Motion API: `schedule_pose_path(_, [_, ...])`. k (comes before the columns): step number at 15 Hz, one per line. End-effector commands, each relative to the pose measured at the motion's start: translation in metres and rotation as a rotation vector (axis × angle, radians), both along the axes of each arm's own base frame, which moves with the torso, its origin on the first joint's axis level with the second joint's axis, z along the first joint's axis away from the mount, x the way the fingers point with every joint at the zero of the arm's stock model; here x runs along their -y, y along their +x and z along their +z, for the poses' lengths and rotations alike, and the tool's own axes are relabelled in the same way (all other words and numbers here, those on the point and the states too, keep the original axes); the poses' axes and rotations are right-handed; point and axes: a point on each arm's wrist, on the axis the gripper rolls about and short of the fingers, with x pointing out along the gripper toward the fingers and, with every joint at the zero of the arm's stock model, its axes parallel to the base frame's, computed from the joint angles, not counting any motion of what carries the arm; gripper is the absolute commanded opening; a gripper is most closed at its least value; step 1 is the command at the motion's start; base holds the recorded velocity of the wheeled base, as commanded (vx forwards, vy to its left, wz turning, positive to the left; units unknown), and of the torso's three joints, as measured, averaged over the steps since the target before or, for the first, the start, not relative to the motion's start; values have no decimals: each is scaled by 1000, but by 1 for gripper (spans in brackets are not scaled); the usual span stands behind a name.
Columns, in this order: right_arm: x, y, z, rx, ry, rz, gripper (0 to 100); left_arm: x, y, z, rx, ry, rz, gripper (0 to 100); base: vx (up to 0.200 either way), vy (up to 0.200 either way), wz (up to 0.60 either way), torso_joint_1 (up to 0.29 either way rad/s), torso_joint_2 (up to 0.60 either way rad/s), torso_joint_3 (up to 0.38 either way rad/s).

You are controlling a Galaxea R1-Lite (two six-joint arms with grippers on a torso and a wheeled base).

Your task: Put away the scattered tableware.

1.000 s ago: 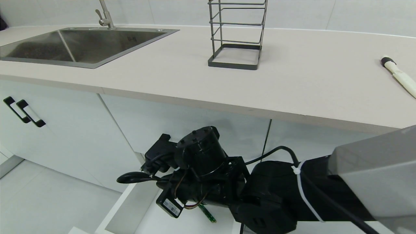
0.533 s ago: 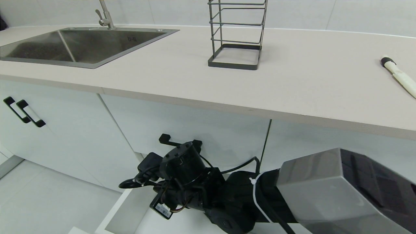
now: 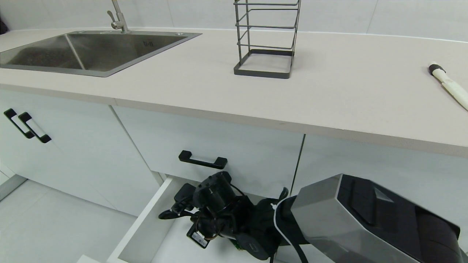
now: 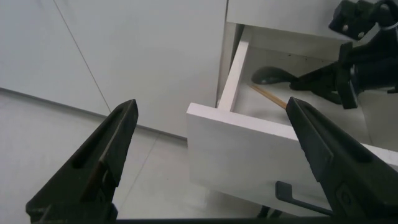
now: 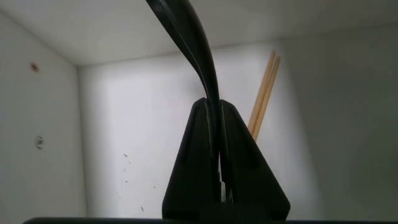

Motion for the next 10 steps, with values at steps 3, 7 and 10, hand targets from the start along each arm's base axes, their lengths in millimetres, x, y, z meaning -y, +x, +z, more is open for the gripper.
schedule_pose_path(3, [4, 10, -23, -25, -37, -21, 0, 0, 0, 0, 0, -2, 0, 100, 0, 0, 0, 0, 0, 0])
schedule_pose_path(7, [6, 15, -50, -53, -81, -30, 0, 0, 0, 0, 0, 0, 0, 100, 0, 0, 0, 0, 0, 0])
schedule_pose_path(10, [5, 21, -56, -53, -80, -39, 0, 0, 0, 0, 0, 0, 0, 100, 0, 0, 0, 0, 0, 0])
